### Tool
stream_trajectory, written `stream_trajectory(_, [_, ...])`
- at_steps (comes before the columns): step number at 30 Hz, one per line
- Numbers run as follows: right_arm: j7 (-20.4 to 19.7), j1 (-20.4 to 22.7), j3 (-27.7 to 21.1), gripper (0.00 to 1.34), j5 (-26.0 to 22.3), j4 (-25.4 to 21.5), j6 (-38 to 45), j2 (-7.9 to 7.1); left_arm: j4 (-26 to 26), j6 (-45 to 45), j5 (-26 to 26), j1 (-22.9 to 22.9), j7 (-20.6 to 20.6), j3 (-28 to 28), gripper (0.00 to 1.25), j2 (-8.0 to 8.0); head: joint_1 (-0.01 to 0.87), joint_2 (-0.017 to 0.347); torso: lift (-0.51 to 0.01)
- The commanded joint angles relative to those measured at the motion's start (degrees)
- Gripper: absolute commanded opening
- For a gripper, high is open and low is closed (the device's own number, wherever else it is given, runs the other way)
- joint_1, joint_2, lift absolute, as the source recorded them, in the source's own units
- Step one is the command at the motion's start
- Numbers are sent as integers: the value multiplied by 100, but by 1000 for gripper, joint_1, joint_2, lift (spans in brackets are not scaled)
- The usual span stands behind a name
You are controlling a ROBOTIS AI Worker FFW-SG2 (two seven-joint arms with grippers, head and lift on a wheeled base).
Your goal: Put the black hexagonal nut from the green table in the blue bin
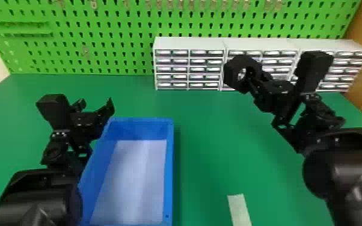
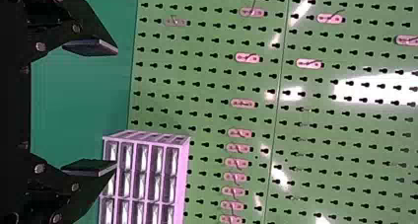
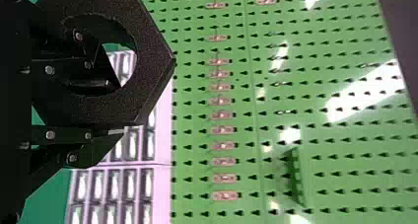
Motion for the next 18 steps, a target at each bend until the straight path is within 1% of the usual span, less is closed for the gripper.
stream_trajectory(1, [1, 170, 65, 278, 298, 0, -546, 47, -4, -4, 1, 6, 8, -6, 813, -15, 686, 51, -97])
stream_trajectory(5, [1, 310, 92, 278, 571, 0, -880, 118, 4, -4, 1, 15, 8, -6, 812, -15, 686, 51, -97])
stream_trajectory(10, [1, 530, 188, 278, 571, 0, -1179, 162, -4, -4, 9, 24, 8, 3, 812, -15, 686, 51, -97])
stream_trajectory(13, [-8, 671, 241, 278, 597, 0, -1364, 162, 4, -4, 9, 24, 8, 3, 812, -15, 686, 51, -97])
stream_trajectory(18, [-8, 873, 302, 278, 782, 0, -1540, 232, 4, -4, 9, 33, 8, 3, 812, -15, 686, 51, -97])
